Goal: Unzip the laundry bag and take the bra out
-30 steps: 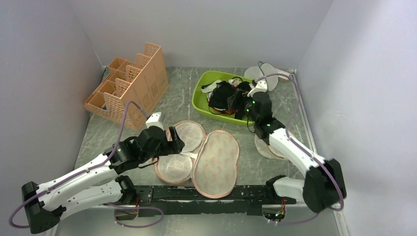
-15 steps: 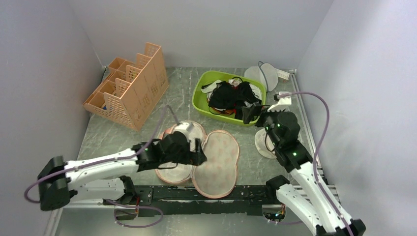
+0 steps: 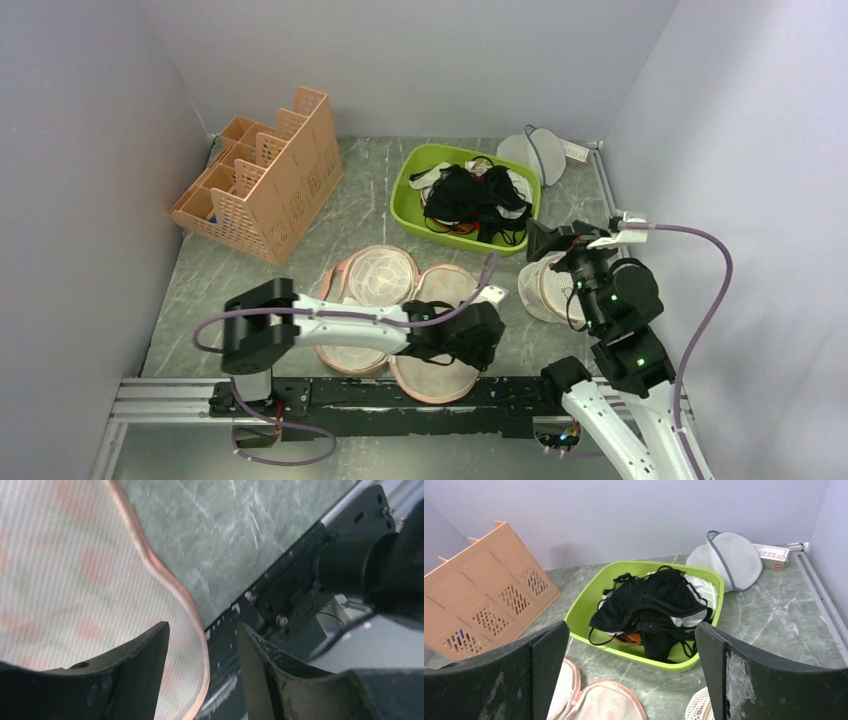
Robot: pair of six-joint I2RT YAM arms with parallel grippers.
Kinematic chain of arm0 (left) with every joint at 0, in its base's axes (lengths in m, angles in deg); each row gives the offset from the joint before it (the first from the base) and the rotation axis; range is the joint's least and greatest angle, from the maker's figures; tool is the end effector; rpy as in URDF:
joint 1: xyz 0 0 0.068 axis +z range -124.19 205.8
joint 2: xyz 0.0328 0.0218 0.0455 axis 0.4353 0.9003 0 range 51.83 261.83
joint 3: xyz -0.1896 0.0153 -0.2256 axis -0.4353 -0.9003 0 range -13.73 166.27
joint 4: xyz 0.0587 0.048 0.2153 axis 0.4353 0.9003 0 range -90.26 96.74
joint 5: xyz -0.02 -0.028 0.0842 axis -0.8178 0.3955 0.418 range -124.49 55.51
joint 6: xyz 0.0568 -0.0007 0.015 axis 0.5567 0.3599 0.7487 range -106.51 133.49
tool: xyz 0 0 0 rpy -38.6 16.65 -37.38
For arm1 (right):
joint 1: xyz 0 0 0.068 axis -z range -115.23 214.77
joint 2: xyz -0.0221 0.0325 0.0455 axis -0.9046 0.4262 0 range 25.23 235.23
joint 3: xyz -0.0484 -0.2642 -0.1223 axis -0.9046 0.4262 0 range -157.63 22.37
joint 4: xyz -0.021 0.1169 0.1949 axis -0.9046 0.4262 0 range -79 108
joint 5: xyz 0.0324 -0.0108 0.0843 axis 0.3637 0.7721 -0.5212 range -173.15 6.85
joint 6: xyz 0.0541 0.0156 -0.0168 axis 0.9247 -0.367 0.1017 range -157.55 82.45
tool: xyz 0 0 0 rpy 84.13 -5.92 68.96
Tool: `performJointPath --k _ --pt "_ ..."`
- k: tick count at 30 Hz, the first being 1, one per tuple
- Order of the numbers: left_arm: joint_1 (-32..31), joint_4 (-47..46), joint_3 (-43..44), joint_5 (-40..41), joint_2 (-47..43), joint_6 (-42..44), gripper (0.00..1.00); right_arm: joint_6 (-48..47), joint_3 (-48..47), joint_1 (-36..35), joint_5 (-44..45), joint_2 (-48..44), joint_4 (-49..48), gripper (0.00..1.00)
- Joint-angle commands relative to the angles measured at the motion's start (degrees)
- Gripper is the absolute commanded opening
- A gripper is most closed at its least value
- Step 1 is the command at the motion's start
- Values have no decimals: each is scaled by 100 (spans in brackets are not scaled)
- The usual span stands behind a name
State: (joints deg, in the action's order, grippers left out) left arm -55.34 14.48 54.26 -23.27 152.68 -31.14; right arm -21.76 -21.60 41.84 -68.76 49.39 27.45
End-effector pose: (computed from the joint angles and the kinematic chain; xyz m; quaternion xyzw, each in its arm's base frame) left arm 0.0637 -0.3549 0.2467 0.2571 0.8922 -0.2788 0.2451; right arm 0.0500 0.0095 0.3650 0.0485 0.6851 0.1582 0.7094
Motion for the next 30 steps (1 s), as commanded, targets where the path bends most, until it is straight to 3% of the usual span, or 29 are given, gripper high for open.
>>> performJointPath --k 1,9,14,19,24,30 --pt "-23 354 782 356 764 356 62 -226 -226 7 289 -182 437 100" --pt "-152 556 1173 532 1464 366 58 -173 -60 8 339 -442 603 100" --pt "-223 588 1178 565 1714 282 50 -180 -34 2 337 -440 591 100" --pt "-266 1059 1417 1067 1923 221 31 -127 -44 8 272 -385 610 100" --pt "-265 1284 1443 1344 1506 287 7 -96 -64 7 263 -376 638 100" --pt "-170 845 776 1127 14 484 7 -129 -171 9 291 -394 636 100"
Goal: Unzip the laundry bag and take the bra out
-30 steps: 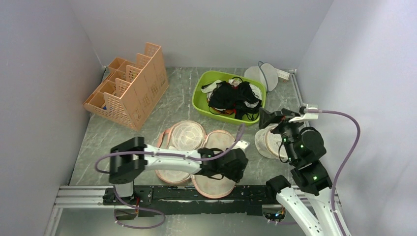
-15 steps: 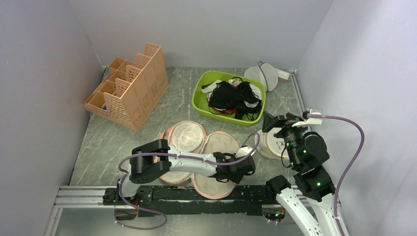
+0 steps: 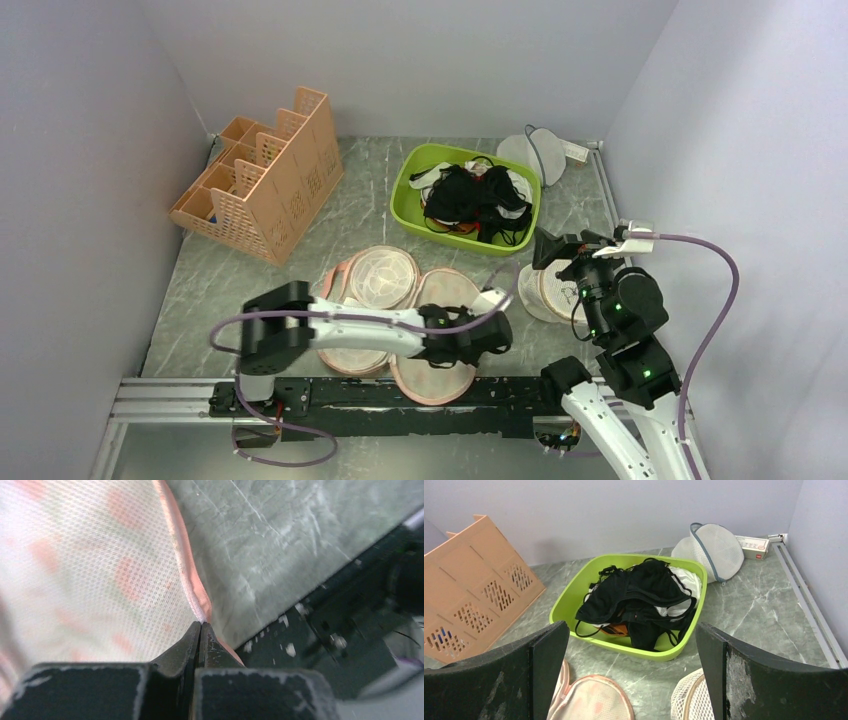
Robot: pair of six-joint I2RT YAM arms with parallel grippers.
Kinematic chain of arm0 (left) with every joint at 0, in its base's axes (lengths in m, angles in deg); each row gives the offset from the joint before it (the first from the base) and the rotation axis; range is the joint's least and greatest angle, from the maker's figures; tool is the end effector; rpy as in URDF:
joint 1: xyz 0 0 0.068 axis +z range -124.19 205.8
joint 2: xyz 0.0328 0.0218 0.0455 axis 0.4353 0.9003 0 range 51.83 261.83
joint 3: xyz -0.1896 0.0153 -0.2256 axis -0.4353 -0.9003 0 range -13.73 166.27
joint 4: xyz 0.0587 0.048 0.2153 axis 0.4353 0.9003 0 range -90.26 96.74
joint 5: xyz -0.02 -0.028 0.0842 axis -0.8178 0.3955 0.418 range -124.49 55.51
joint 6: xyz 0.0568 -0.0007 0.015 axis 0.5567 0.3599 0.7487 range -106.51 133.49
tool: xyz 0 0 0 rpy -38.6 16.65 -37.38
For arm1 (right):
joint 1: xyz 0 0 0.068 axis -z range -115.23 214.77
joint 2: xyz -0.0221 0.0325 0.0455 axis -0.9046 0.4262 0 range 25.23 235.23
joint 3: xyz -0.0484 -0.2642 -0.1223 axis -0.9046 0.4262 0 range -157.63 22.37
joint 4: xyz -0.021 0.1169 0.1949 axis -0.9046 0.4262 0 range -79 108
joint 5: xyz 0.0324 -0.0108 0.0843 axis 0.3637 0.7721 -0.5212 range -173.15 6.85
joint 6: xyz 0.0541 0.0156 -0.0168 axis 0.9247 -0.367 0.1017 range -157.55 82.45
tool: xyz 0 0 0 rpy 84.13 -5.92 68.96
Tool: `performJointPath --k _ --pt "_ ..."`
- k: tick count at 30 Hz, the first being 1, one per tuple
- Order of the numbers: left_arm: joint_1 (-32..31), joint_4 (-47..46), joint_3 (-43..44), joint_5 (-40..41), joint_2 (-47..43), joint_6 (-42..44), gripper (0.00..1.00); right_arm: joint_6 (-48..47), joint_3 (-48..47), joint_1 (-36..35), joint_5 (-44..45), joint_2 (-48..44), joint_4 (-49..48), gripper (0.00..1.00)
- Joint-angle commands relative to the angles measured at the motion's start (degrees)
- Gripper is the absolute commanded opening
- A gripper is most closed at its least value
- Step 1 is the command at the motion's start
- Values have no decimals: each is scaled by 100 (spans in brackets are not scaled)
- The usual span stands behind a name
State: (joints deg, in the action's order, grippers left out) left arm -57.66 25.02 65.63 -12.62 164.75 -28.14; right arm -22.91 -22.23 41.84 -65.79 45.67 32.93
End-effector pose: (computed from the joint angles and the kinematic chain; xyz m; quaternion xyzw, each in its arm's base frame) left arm 0.0610 -0.3937 0.2149 0.2901 0.9016 -0.1497 0.2837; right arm 0.0345 0.0007 0.3585 0.0589 0.6914 0.1303 0.7082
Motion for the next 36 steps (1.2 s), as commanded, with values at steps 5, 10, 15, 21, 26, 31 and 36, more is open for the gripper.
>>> performJointPath --k 5,10,15,21,26,31,36 --pt "695 -442 -1390 -289 -2710 133 7 0 -78 11 -21 17 -6 100" --pt "1922 -741 -2832 -944 -4592 -22 7 131 8 11 -154 109 -144 100" --pt "2831 27 -3503 -693 -5379 -258 7 288 101 6 -386 261 -283 100" --pt "3104 785 -4249 361 -5828 -1222 7 433 189 8 -766 635 -431 100" --pt "3279 1170 -4585 1012 -6060 -1637 7 532 229 8 -1220 1024 -530 100" --pt "3550 1351 -4542 1068 -5722 -1573 7 707 307 9 -1596 1381 -651 99" --pt "3653 1437 -4381 1183 -5390 -1542 7 799 372 8 -1847 1656 -764 99"
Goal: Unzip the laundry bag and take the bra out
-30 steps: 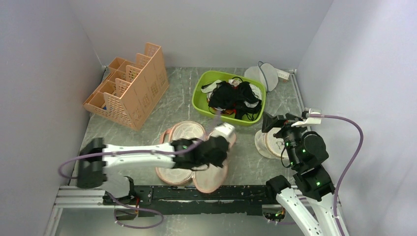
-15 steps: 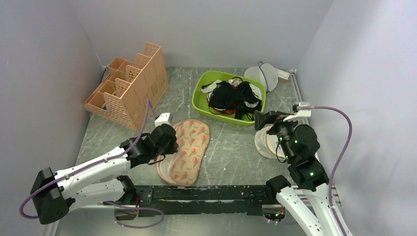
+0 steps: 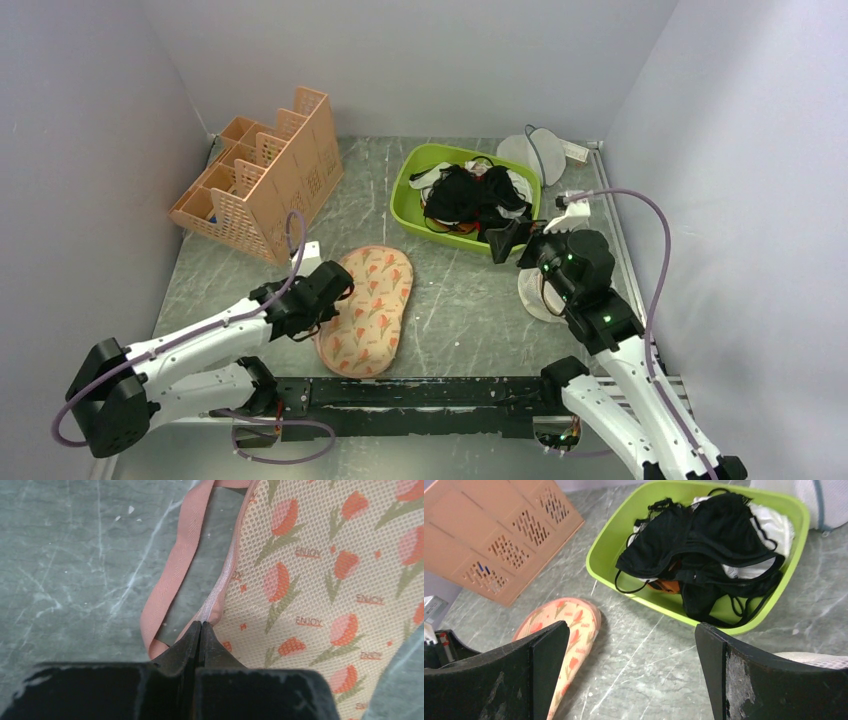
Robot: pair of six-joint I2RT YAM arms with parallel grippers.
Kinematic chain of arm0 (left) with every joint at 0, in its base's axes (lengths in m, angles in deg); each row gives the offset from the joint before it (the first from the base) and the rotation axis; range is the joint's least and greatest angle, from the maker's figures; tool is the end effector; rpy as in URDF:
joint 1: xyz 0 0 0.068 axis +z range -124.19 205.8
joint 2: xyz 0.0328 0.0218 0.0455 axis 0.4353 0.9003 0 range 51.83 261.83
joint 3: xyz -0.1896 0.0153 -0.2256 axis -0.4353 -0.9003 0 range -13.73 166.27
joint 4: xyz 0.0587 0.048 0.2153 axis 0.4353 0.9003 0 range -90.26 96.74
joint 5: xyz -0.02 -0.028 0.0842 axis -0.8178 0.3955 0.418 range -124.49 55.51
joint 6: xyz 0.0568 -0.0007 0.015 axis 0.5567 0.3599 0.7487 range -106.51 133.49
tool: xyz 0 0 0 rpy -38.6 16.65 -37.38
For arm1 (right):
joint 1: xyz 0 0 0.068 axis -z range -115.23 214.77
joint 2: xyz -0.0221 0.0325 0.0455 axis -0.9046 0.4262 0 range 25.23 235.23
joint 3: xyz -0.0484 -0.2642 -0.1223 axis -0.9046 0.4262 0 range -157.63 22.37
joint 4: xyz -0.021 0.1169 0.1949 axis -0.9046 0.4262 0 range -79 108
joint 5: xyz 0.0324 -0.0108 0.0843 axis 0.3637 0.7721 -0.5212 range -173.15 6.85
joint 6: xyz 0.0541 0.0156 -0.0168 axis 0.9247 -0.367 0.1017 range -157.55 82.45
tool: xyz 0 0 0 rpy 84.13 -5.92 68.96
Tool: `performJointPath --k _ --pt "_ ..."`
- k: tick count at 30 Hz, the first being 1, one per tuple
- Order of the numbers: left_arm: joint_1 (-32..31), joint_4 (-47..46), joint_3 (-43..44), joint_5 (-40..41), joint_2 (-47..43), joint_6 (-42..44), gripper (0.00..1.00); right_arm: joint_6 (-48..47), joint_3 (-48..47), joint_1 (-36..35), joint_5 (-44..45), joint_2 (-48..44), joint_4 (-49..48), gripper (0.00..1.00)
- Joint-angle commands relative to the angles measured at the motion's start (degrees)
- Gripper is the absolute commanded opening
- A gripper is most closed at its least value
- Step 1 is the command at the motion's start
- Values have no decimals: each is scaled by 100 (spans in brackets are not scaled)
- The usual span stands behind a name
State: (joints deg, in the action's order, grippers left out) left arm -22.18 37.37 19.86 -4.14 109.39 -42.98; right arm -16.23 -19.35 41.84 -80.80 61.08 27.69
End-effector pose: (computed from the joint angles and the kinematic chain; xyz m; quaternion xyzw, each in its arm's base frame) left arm 0.1059 -0.0855 0.2280 -0.1332 0.9283 -0.0316 0.3456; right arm 0.0964 0.0388 0.3407 0.0022 0.7706 0.2253 0.5961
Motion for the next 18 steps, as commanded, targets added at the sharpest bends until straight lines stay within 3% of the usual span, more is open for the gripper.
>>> performJointPath --k 1,6,9,10,12,13,15,18 --pt "120 189 207 358 193 -32 7 139 85 9 -382 164 -257 99" --pt "240 111 272 350 346 103 7 141 72 9 -501 420 -330 99" --pt "308 231 418 387 442 160 13 154 76 8 -639 588 -369 99" --pt "325 316 499 411 462 147 21 153 76 3 -675 642 -392 99" --pt "369 559 660 452 485 12 62 167 76 4 -740 761 -403 99" --pt "377 658 730 473 460 -70 77 173 64 8 -760 809 -395 99" --pt "386 820 824 481 343 -149 89 171 47 9 -775 901 -391 98" --pt "400 914 949 478 45 -158 94 165 24 4 -786 956 -386 98"
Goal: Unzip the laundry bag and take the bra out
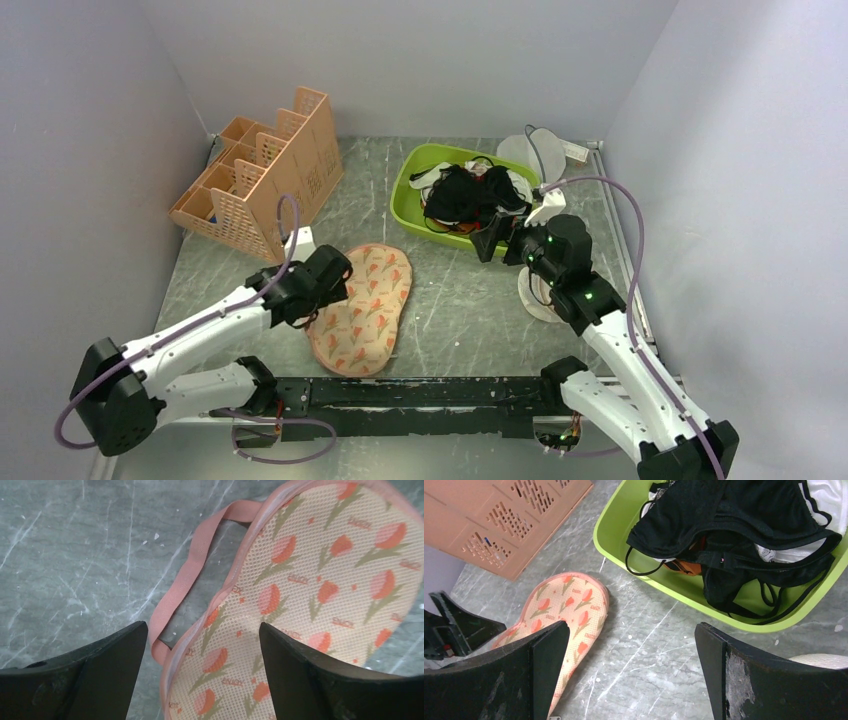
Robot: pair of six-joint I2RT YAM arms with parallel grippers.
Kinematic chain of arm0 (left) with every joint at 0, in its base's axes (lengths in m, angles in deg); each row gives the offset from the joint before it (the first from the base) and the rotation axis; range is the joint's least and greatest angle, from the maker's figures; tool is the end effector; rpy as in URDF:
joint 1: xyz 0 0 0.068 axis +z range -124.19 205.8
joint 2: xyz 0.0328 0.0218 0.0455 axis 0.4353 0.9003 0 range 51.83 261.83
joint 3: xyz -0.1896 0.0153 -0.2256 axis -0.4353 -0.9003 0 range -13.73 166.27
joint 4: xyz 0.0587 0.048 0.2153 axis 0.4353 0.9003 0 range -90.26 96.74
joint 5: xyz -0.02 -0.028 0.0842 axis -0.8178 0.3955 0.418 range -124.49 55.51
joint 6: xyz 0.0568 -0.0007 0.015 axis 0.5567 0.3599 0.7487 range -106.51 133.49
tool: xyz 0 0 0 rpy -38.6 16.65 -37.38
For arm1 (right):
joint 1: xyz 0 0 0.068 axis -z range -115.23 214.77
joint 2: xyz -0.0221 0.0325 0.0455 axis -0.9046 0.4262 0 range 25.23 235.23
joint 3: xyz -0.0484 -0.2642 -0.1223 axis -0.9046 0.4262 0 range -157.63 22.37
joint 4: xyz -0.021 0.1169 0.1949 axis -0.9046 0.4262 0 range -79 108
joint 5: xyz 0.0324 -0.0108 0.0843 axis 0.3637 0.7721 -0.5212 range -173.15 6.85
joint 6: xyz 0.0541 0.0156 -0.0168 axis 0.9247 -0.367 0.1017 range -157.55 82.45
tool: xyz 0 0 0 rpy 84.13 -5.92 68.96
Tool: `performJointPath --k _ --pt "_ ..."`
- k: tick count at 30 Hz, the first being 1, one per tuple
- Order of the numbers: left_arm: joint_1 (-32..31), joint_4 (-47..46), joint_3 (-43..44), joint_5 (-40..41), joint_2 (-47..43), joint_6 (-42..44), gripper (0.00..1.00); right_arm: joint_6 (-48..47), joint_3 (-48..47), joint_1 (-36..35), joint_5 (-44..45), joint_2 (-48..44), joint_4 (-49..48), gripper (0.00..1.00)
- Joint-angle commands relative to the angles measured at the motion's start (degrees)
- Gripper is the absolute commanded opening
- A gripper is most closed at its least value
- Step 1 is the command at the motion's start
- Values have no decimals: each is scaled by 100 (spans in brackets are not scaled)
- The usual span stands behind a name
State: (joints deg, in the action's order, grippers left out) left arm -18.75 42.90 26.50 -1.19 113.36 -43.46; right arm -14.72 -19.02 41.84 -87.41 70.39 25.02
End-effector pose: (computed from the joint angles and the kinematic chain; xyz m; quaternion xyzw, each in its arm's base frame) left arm 0.1213 -0.0867 0.2467 -0.1638 0.9221 0.0129 0.3504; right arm 0.1289 0.0579 0.3275 -0.0226 0.8074 0.2566 0.5308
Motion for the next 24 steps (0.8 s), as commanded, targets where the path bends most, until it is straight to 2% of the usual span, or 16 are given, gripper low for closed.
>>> performJointPath --k 1,8,11,18,21,24 --pt "59 352 318 171 -482 -69 95 4 -10 4 -129 37 -123 98" --pt "56 -43 464 -124 -1205 541 95 -23 33 9 -93 10 -115 98" --pt "52 -463 549 -211 -1343 1330 94 -39 8 9 -80 -1 -57 98" --pt "54 -488 2626 552 -853 2908 93 -311 -420 9 337 -181 427 100" --pt "52 -1086 3201 379 -945 3459 93 -437 -806 4 816 -407 722 100" --pt "54 -1510 3688 203 -1108 3620 93 -458 -1123 8 1566 -795 848 100"
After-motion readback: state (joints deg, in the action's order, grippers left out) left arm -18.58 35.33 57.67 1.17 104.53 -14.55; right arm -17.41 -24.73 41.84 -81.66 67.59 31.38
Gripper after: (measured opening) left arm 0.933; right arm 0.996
